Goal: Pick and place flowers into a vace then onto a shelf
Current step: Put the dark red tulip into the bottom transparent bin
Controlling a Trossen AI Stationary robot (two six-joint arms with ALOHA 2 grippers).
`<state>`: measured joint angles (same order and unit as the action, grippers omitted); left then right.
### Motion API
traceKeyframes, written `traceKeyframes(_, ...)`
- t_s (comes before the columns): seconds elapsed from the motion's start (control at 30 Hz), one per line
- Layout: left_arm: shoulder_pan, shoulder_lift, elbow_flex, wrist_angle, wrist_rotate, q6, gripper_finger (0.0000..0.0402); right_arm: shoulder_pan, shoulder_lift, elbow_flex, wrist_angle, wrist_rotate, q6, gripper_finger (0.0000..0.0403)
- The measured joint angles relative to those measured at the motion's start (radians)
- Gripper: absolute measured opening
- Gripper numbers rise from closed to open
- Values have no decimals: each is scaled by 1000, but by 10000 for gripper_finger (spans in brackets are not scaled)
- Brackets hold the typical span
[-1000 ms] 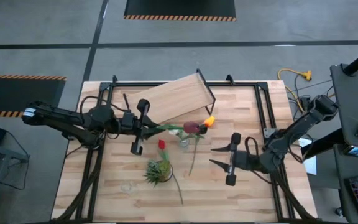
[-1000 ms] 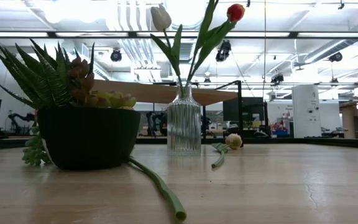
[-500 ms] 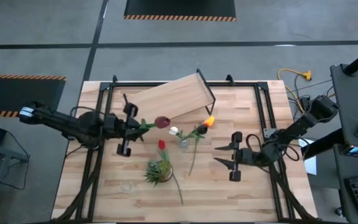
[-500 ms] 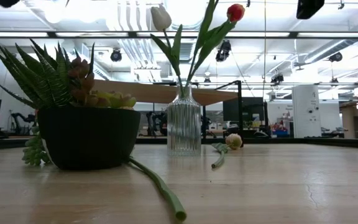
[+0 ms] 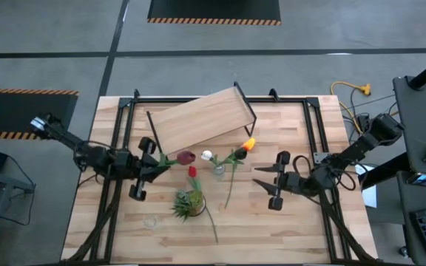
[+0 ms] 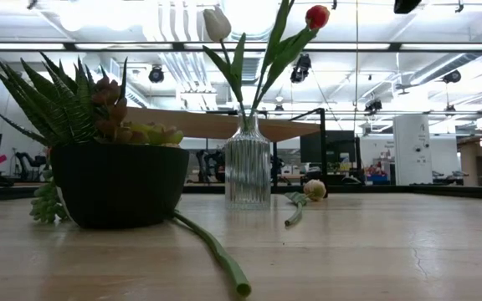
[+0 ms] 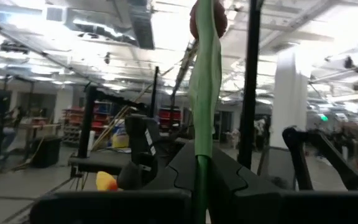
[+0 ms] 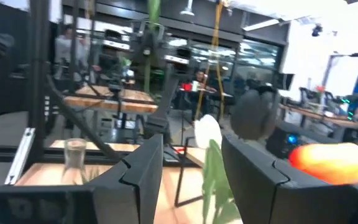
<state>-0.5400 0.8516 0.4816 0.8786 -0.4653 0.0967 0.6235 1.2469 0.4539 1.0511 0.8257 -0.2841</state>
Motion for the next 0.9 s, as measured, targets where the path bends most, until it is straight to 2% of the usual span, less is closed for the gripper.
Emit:
traceKeyframes(0.17,-96,81,5,121,-120,22,0,-1,0,-2,0,67,7,157)
traceKeyframes(0.53,-187,305,18,364,-169,59,0,0,0,-2,-3,68,31,148)
traceKeyframes(0.73,-243,425,93,388,-180,82,0,0,0,-3,-7,68,31,150)
traceKeyframes(0.9,-324,519,172,394,-311,191,0,0,0,-3,-8,68,45,144)
